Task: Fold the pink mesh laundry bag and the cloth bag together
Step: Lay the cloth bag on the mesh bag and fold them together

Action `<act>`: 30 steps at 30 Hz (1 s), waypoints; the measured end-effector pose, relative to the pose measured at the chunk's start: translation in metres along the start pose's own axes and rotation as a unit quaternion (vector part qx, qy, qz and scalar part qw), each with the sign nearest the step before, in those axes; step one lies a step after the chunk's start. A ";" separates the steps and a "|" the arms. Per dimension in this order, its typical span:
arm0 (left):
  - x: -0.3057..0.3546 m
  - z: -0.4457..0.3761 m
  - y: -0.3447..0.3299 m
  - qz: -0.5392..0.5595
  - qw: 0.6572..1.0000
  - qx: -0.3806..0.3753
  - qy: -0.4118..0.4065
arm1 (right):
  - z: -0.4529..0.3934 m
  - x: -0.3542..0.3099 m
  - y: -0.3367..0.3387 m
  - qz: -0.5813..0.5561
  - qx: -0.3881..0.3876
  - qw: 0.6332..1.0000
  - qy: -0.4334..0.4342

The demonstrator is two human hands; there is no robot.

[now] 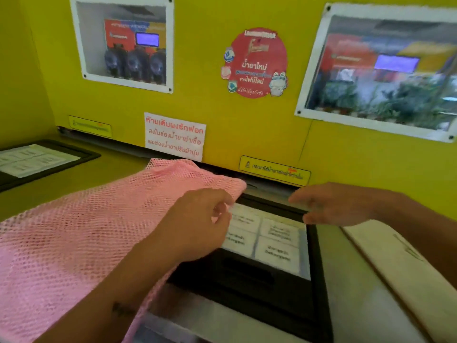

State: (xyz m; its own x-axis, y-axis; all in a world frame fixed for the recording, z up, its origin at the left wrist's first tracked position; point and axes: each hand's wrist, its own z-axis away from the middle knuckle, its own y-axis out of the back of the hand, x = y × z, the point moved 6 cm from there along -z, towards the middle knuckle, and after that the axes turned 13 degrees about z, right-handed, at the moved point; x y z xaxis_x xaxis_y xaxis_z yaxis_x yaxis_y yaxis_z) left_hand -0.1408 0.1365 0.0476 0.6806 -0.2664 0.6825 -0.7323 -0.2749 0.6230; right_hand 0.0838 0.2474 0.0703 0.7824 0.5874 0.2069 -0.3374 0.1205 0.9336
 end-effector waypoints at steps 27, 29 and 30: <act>0.142 0.065 -0.198 -0.144 0.961 -0.205 0.119 | 0.064 0.119 -0.094 0.012 0.032 0.996 -0.084; 0.131 0.062 -0.187 -0.151 0.968 -0.158 0.119 | 0.059 0.138 -0.100 0.013 0.037 0.994 -0.098; 0.126 0.061 -0.184 -0.146 0.973 -0.137 0.111 | 0.057 0.145 -0.105 0.004 0.035 0.994 -0.102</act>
State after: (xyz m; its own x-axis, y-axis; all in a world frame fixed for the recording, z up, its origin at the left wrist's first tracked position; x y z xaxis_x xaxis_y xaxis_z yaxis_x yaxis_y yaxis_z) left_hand 0.0810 0.0967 -0.0040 0.8614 0.0016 0.5080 -0.5075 -0.0434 0.8606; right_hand 0.2628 0.2741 0.0188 0.8720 0.4134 0.2620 -0.3121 0.0573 0.9483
